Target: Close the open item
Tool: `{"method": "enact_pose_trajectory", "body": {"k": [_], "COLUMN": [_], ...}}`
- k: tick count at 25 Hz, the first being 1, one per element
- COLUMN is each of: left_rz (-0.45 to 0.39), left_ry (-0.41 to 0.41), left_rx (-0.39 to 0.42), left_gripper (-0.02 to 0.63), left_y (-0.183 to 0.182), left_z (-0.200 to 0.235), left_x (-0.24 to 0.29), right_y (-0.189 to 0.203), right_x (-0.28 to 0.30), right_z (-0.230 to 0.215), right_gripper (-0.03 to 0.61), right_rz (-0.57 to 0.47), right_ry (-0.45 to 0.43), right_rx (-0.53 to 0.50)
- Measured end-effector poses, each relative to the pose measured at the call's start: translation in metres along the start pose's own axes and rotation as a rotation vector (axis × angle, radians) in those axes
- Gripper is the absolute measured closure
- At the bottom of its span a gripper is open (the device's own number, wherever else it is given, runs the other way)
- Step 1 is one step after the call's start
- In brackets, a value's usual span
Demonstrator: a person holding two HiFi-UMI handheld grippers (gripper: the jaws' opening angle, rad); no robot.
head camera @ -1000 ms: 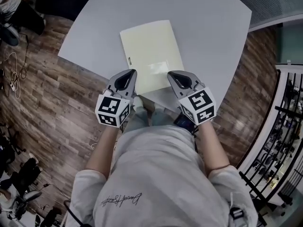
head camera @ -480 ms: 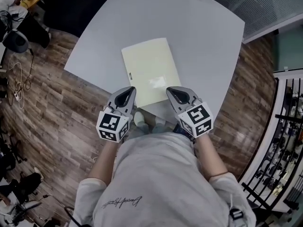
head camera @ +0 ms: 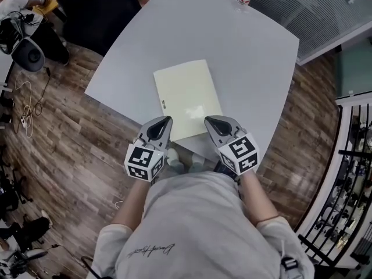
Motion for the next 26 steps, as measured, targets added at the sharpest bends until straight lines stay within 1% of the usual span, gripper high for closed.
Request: {"method": "enact_pose_trajectory", "body": {"k": [7,26], "left_rz": [-0.001,-0.008], "left_ry": [0.011,0.008], "left_rx": [0.005,0.007], "left_gripper": [0.604,0.604], "left_y": [0.001,-0.001], "left_z": [-0.006,-0.008], "left_x": [-0.001,-0.010], "right_y": [0.001,0.001], "right_x": [-0.002,-0.003], "right_z": [0.000,0.009], "right_gripper": [0.565,0.566], "right_rz": [-0.005,-0.012], "right_ry": [0.000,-0.008], "right_rx": [0.008,0.009]}}
Point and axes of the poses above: the fingertips, and each gripper's own axes: x forward along the fingers, z to its left, y out of its underside, the point moved 10 cm from there along -x, backward along the fingers, and after that the axes turned 13 degrees about -z, right-handed, at the moved point
